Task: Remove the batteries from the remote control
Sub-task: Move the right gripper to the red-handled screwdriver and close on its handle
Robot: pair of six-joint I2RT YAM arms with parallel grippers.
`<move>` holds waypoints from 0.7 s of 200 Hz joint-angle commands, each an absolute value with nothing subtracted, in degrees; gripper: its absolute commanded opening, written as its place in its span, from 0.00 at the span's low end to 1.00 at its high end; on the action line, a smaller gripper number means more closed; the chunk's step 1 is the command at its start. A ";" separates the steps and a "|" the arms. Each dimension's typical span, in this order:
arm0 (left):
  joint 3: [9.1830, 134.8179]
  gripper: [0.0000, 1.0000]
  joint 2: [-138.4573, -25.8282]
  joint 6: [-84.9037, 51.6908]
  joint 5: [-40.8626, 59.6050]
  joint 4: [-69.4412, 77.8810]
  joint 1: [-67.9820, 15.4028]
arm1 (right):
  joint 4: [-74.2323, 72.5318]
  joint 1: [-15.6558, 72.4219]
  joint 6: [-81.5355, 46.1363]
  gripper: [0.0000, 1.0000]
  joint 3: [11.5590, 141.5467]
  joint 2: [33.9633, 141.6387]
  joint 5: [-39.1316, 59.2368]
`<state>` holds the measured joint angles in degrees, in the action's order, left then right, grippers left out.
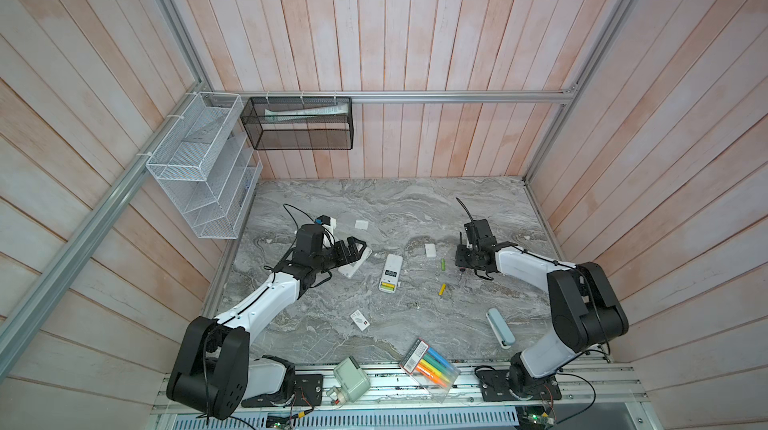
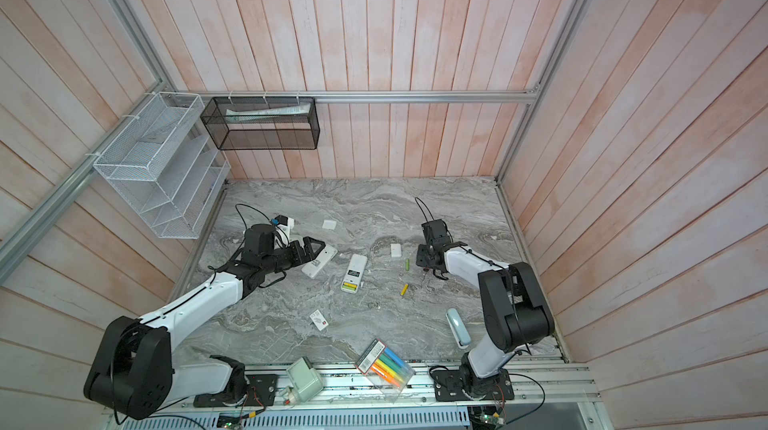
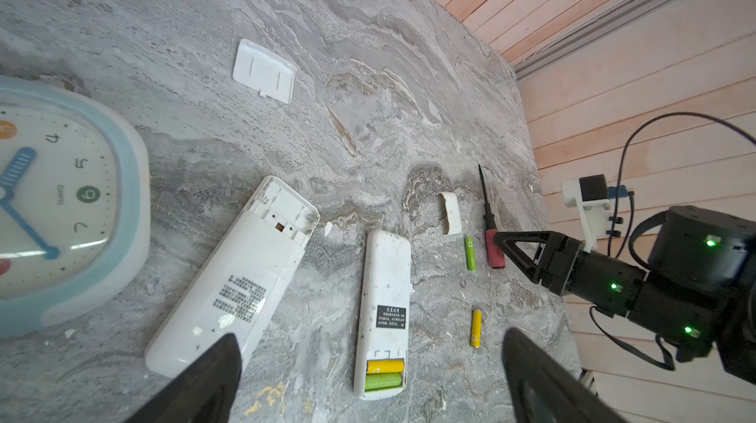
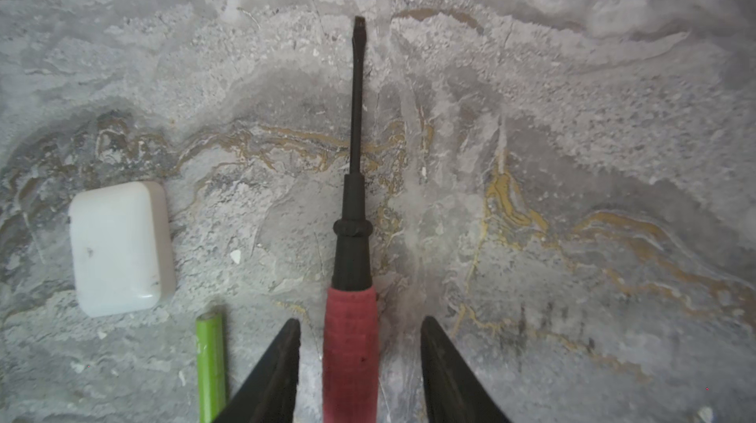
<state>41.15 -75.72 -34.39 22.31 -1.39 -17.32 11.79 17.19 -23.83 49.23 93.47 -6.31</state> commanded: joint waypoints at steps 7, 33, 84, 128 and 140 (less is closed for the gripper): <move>43.44 1.00 -76.77 -34.98 23.12 0.18 -17.58 | 11.01 17.06 -23.98 0.45 49.90 95.33 -6.29; 43.69 1.00 -77.65 -35.13 23.20 0.01 -17.58 | 10.55 17.07 -24.41 0.37 48.96 95.80 -5.74; 43.97 1.00 -78.17 -35.24 23.73 0.29 -17.84 | 10.00 17.14 -23.88 0.13 47.46 95.81 -4.62; 43.93 1.00 -78.22 -35.16 24.04 0.26 -18.02 | 10.20 17.05 -20.57 0.00 47.38 93.51 -5.18; 43.82 1.00 -78.31 -35.24 24.25 0.43 -18.01 | 10.11 17.14 -19.53 0.00 47.24 92.56 -4.76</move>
